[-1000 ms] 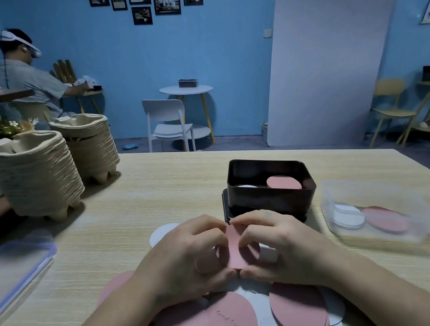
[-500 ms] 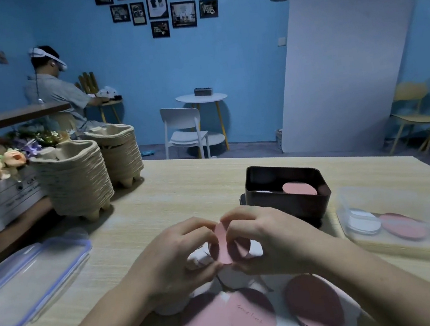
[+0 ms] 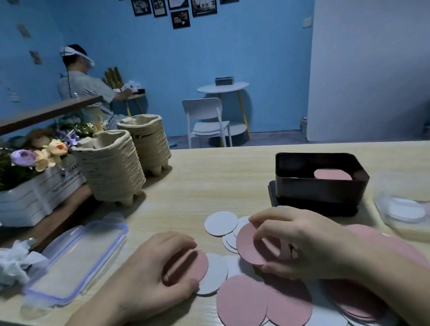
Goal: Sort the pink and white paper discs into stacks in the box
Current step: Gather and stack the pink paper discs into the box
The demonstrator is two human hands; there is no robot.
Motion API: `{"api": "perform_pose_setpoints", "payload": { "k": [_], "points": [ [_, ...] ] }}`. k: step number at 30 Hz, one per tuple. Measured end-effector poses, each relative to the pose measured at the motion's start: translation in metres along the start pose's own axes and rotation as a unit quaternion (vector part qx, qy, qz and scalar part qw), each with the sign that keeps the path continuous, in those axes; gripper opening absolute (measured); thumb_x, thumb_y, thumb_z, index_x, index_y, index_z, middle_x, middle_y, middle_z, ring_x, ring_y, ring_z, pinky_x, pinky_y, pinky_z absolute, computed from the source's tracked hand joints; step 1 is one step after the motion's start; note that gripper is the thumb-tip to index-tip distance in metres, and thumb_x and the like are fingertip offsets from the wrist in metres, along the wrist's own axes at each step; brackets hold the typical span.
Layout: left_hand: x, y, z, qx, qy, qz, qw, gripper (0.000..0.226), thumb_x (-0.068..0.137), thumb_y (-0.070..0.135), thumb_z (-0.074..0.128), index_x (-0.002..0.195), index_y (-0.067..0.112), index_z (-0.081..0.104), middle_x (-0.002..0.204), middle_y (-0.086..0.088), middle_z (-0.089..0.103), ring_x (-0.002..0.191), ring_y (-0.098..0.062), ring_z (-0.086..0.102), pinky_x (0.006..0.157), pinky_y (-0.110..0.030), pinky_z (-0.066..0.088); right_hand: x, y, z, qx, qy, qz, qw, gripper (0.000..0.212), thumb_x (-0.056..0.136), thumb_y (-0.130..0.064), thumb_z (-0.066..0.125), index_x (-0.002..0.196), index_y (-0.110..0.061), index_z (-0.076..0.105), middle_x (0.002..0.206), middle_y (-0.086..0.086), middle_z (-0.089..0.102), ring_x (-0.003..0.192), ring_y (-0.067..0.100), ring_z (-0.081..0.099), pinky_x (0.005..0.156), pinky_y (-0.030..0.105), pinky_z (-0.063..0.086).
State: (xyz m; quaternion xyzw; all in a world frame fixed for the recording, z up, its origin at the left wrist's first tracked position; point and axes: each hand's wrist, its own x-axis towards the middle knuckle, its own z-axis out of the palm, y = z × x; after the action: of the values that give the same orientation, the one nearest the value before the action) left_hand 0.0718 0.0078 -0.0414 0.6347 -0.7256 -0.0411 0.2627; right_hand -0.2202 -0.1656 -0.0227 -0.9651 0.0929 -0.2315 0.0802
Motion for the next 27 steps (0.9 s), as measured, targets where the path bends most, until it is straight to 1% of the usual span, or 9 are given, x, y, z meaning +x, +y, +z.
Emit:
{"api": "perform_pose_setpoints", "payload": {
  "k": [4, 9, 11, 14, 17, 20, 22, 25, 27],
  "points": [
    [-0.003, -0.002, -0.005, -0.004, -0.011, -0.015, 1.0, 0.05, 0.076, 0.05, 0.078, 0.123, 0.039, 0.062, 0.116, 0.031, 0.06, 0.115, 0.002, 0.057, 0.096, -0.02, 0.046, -0.004, 0.002, -0.004, 0.005, -0.005, 0.013, 1.0, 0.039, 0.085, -0.06, 0.071, 0.109, -0.029, 0.067, 0.138, -0.007, 0.061, 0.121, 0.009, 0.062, 0.095, 0.026, 0.053],
    [0.0, 0.005, -0.007, -0.019, 0.019, -0.018, 0.999, 0.041, 0.077, 0.049, 0.08, 0.113, 0.036, 0.067, 0.105, 0.025, 0.067, 0.101, -0.003, 0.066, 0.084, -0.028, 0.054, -0.005, 0.006, -0.007, 0.0, -0.007, 0.023, 1.0, 0.039, 0.085, -0.06, 0.071, 0.107, -0.03, 0.067, 0.137, -0.009, 0.062, 0.12, 0.009, 0.062, 0.094, 0.029, 0.055],
    [0.006, 0.012, -0.005, -0.038, 0.037, -0.005, 0.999, 0.036, 0.079, 0.044, 0.081, 0.111, 0.034, 0.068, 0.104, 0.022, 0.068, 0.099, -0.006, 0.068, 0.081, -0.03, 0.055, -0.005, 0.006, -0.006, 0.002, -0.006, 0.023, 1.0, 0.039, 0.084, -0.059, 0.073, 0.107, -0.028, 0.068, 0.136, -0.008, 0.062, 0.119, 0.008, 0.064, 0.092, 0.029, 0.055],
    [0.022, 0.025, 0.001, -0.057, 0.055, 0.032, 0.996, 0.036, 0.081, 0.037, 0.082, 0.113, 0.027, 0.069, 0.105, 0.017, 0.07, 0.1, -0.009, 0.068, 0.083, -0.032, 0.055, -0.005, 0.007, -0.005, 0.016, -0.006, 0.022, 1.0, 0.041, 0.084, -0.059, 0.074, 0.106, -0.025, 0.069, 0.136, -0.005, 0.064, 0.115, 0.01, 0.066, 0.091, 0.028, 0.055],
    [0.041, 0.035, 0.009, -0.056, 0.052, 0.067, 0.995, 0.04, 0.081, 0.04, 0.082, 0.114, 0.023, 0.068, 0.105, 0.015, 0.068, 0.097, -0.007, 0.065, 0.083, -0.032, 0.054, -0.006, 0.008, -0.003, 0.028, -0.002, 0.021, 0.999, 0.045, 0.083, -0.059, 0.074, 0.108, -0.023, 0.068, 0.135, -0.001, 0.066, 0.116, 0.012, 0.067, 0.089, 0.031, 0.057],
    [0.057, 0.041, 0.016, -0.035, 0.054, 0.096, 0.993, 0.042, 0.081, 0.046, 0.079, 0.113, 0.021, 0.067, 0.102, 0.011, 0.066, 0.093, -0.009, 0.062, 0.079, -0.036, 0.054, -0.005, 0.008, -0.003, 0.047, 0.013, 0.019, 0.999, 0.052, 0.083, -0.057, 0.075, 0.118, -0.021, 0.065, 0.128, -0.002, 0.068, 0.109, 0.017, 0.069, 0.087, 0.034, 0.057],
    [0.068, 0.045, 0.02, -0.026, 0.06, 0.114, 0.991, 0.042, 0.082, 0.047, 0.078, 0.11, 0.019, 0.066, 0.101, 0.008, 0.066, 0.091, -0.013, 0.063, 0.077, -0.039, 0.054, -0.004, 0.009, -0.005, 0.06, 0.024, 0.015, 0.998, 0.054, 0.086, -0.054, 0.076, 0.127, -0.022, 0.062, 0.125, -0.005, 0.067, 0.106, 0.015, 0.068, 0.087, 0.03, 0.056],
    [0.083, 0.049, 0.025, -0.022, 0.067, 0.14, 0.988, 0.037, 0.084, 0.046, 0.08, 0.102, 0.018, 0.064, 0.099, 0.005, 0.065, 0.09, -0.017, 0.064, 0.075, -0.04, 0.054, -0.003, 0.012, -0.006, 0.057, 0.039, 0.004, 0.998, 0.051, 0.088, -0.047, 0.077, 0.128, -0.021, 0.06, 0.122, -0.005, 0.066, 0.105, 0.011, 0.065, 0.088, 0.022, 0.053],
    [0.088, 0.051, 0.03, -0.029, 0.08, 0.15, 0.985, 0.035, 0.085, 0.044, 0.081, 0.1, 0.018, 0.064, 0.102, 0.005, 0.067, 0.093, -0.017, 0.065, 0.077, -0.037, 0.054, -0.003, 0.014, -0.005, 0.057, 0.042, 0.003, 0.997, 0.043, 0.088, -0.044, 0.077, 0.121, -0.02, 0.063, 0.121, -0.001, 0.066, 0.106, 0.016, 0.067, 0.087, 0.027, 0.054]
  ]
}}
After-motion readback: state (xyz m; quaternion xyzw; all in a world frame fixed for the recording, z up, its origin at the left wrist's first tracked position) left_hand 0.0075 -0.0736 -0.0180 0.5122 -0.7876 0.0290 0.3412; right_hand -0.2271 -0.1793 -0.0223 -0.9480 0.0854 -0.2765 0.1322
